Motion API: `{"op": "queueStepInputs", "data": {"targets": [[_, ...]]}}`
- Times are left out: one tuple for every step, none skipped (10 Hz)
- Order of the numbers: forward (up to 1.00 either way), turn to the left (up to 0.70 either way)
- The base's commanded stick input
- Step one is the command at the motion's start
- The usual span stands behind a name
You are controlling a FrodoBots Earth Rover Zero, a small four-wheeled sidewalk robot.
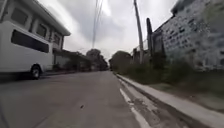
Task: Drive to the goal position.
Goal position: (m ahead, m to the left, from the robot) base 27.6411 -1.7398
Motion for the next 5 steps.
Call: {"op": "queueStepInputs", "data": {"targets": [[0.7,0.0],[0.7,0.0],[0.7,0.0],[0.7,0.0],[0.7,0.0]]}}
